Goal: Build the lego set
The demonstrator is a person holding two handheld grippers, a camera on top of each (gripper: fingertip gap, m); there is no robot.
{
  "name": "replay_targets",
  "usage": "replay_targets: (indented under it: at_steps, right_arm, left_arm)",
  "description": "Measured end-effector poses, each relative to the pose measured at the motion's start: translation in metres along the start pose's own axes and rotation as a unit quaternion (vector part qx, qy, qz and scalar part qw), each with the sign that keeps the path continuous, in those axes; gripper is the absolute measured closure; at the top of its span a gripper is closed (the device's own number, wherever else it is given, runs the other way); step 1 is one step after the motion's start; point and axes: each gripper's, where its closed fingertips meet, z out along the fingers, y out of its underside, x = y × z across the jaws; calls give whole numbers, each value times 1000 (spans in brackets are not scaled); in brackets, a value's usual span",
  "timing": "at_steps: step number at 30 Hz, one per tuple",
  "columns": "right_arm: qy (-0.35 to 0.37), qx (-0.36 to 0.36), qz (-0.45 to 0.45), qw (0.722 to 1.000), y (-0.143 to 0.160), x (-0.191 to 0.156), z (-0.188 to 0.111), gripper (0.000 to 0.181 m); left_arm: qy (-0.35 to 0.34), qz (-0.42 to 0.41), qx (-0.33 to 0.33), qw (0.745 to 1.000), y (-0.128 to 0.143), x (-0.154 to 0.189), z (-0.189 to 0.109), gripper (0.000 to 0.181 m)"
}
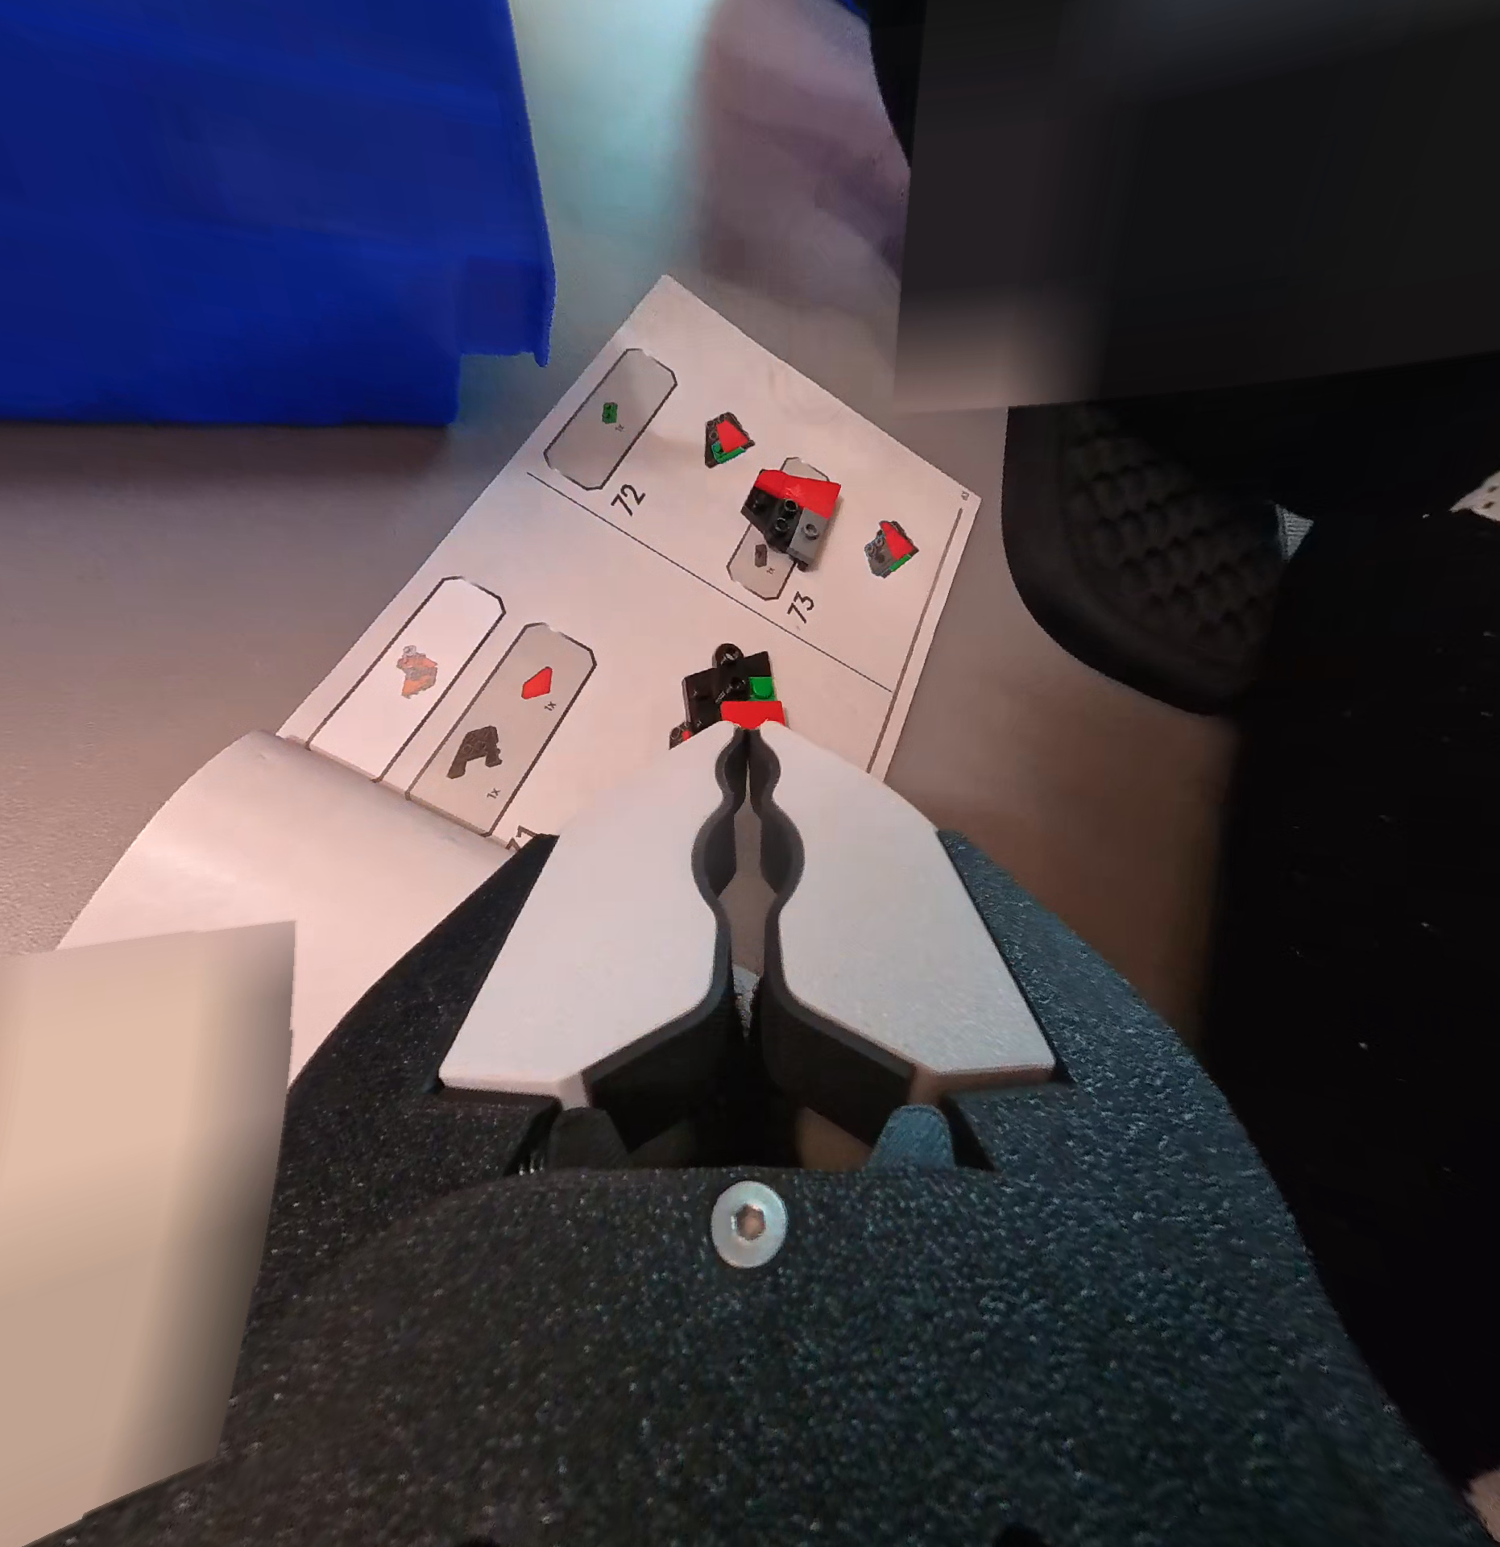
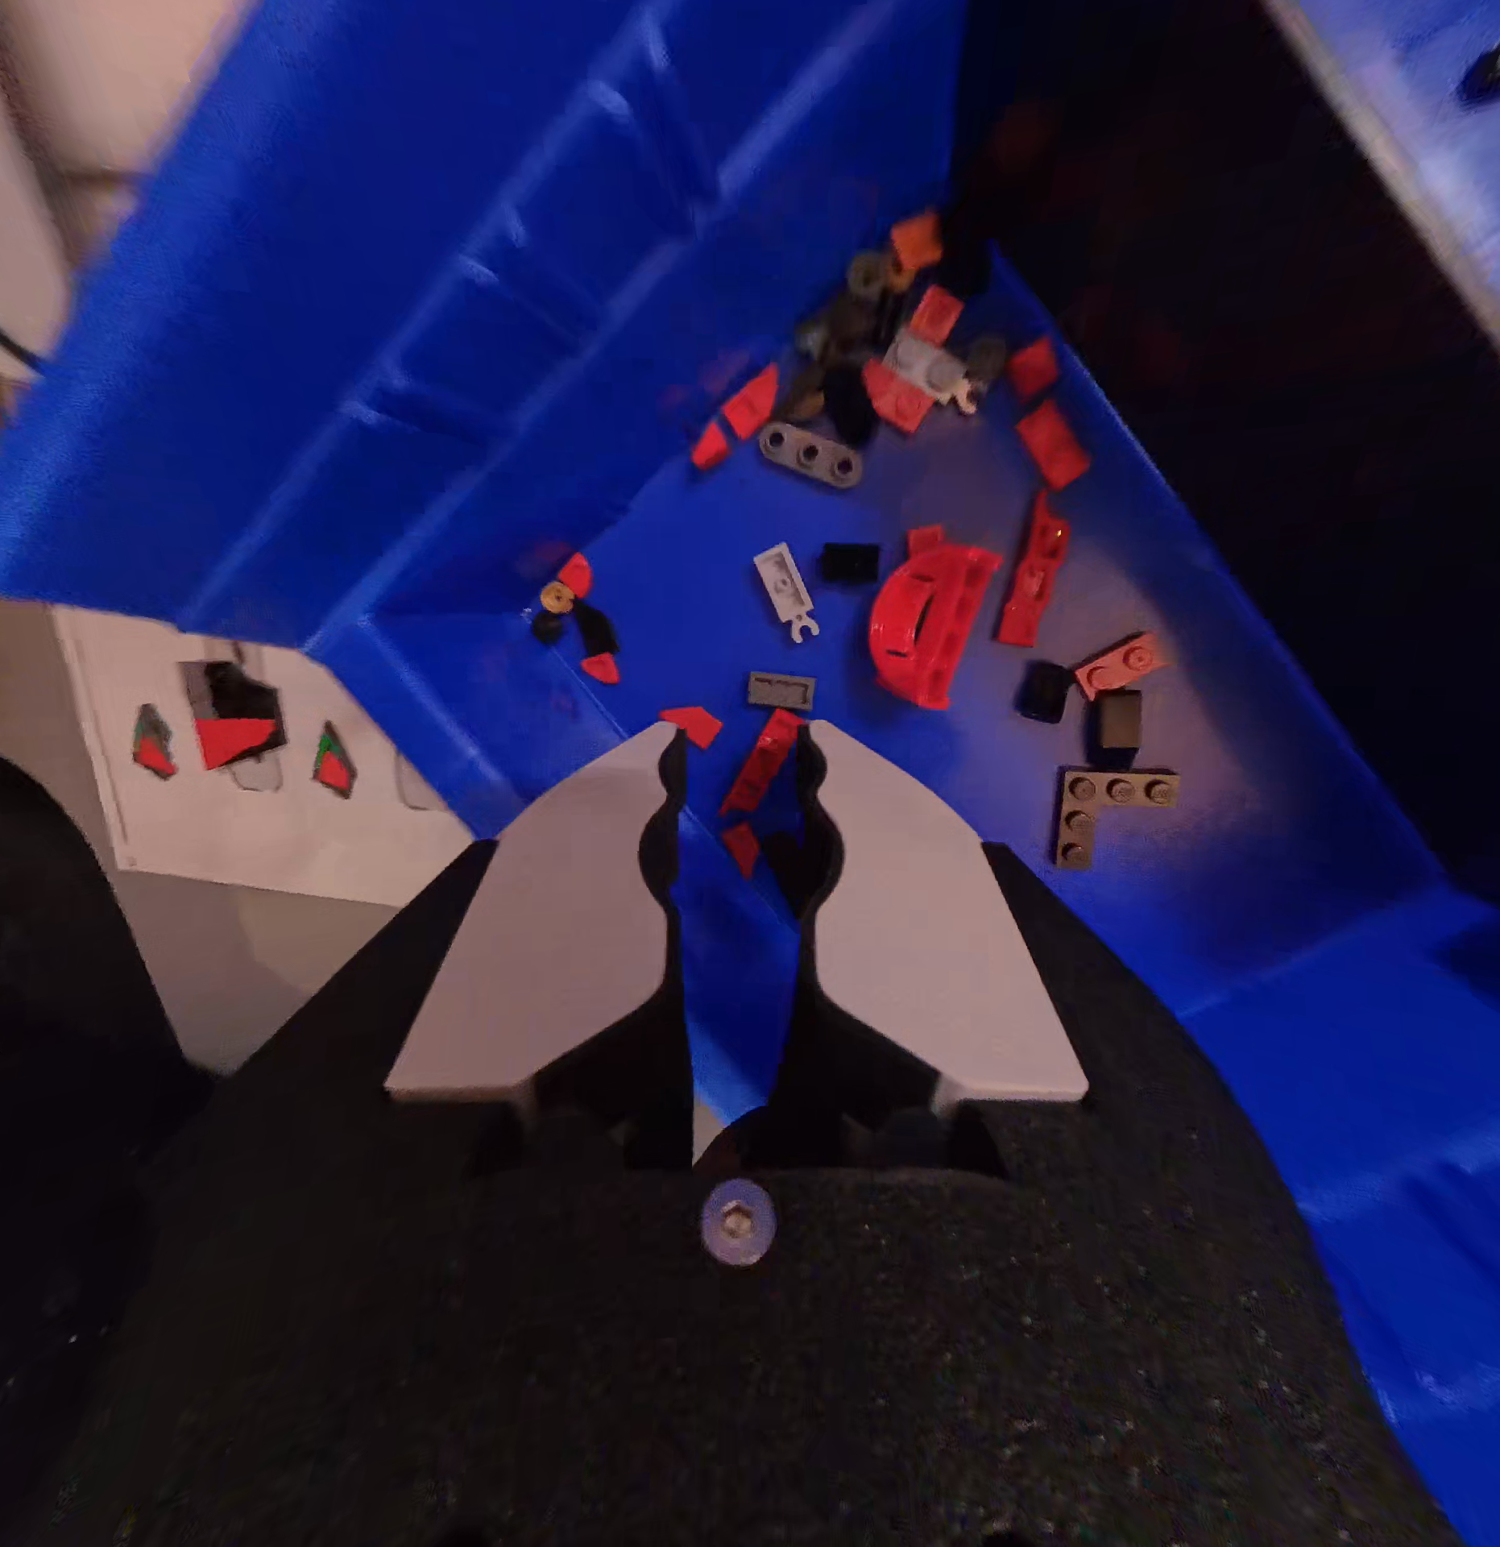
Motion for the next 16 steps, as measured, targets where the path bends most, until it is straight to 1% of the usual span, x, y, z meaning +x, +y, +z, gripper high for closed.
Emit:
replay_targets:
  at_steps: [3,5,8,10,12,14,15,16]
  right_arm:
    - [9,-8,10,1000,0,6,10,149]
    - [10,-7,10,1000,-2,7,14,148]
    - [29,-17,0,999,-4,9,16,152]
    - [44,-19,-3,999,-4,13,16,162]
    - [41,-16,-8,999,-4,14,16,165]
    - [24,12,-14,1000,-8,11,14,165]
    - [6,55,-8,998,-15,7,6,165]
    - [-19,117,6,993,-28,1,-7,165]
  left_arm:
    - [-1,0,5,1000,-1,0,-1,181]
    - [0,3,5,1000,-1,1,-1,181]
    - [0,5,3,1000,0,1,-1,181]
    - [-1,5,4,1000,-1,1,-1,181]
    - [-3,4,7,1000,-1,0,-2,181]
    - [-7,2,13,1000,-3,-1,-3,181]
    - [-11,2,20,1000,-5,-2,-5,181]
    - [-19,3,34,999,-8,-4,-7,181]
